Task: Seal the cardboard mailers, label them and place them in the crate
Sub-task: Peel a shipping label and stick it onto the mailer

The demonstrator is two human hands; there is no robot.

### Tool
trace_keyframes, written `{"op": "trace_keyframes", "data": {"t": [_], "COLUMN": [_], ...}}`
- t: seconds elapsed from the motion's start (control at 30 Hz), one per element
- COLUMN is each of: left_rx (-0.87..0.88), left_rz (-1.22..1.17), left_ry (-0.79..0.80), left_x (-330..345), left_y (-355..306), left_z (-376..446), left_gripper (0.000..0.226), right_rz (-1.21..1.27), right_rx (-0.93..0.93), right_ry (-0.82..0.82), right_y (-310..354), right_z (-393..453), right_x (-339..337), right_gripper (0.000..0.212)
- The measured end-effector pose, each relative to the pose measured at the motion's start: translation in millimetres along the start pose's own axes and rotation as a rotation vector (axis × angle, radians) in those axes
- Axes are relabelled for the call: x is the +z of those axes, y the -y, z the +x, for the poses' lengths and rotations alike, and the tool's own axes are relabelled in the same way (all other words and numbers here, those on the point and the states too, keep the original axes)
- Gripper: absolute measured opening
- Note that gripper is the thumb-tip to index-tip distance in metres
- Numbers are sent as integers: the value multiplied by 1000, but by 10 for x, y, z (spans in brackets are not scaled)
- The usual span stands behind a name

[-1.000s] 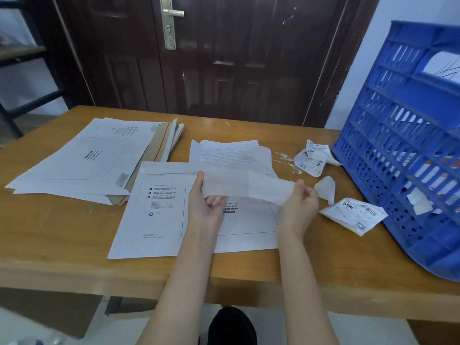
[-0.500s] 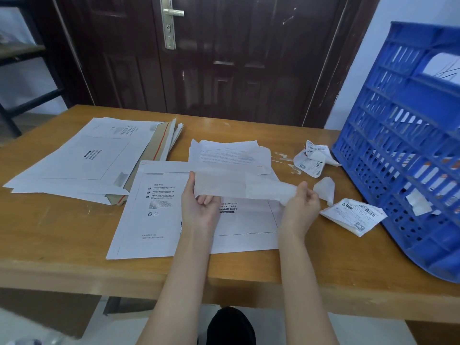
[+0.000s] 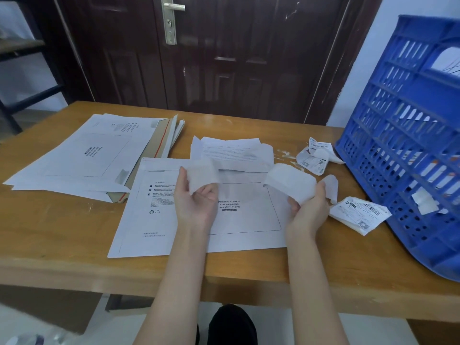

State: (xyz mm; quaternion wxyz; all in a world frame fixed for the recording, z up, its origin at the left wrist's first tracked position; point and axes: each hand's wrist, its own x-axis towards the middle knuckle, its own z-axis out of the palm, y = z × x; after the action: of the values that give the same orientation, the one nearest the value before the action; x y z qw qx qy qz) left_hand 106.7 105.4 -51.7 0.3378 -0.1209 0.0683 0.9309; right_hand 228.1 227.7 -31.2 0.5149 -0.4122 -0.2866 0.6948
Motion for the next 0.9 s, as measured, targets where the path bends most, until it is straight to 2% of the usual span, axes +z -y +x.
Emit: {"op": "trace_keyframes", "data": {"t": [0.03,0.3,0.37,0.47,0.57,0.67,0.73,0.83,0.9], "left_rx": [5,38,24,38,76,26,-55,-211,-254], "left_rz": [58,481,559,709,888,990,1057,1079,1053], "left_ry": [45,156,178,182,120,133,243,568,623], "left_x": [0,25,28,12,64,175,223,254,287], "left_y": [18,145,193,281,459,802,1036,1255,1321], "left_z": [-6,24,29,30,18,-44,-84,-105,-107], "left_gripper": [7,39,37,22,27,24,30,43,42], "right_rz": [-3,7,18,66,93,67,52,20,12], "right_rx": [0,-51,-45,-49,-76,-123,-168,-237,-260], "right_ry": [7,55,50,46,47,76,86,91,87], "right_y": [3,-8,10,128,325,430,446,449,494], "right_z": [2,-92,-117,-145,-189,-233,-251,-271,-284], "right_x": [-2,45,39,32,73,116,97,-1,-84], "right_gripper": [22,28,30,29,27,37,42,34,27]}}
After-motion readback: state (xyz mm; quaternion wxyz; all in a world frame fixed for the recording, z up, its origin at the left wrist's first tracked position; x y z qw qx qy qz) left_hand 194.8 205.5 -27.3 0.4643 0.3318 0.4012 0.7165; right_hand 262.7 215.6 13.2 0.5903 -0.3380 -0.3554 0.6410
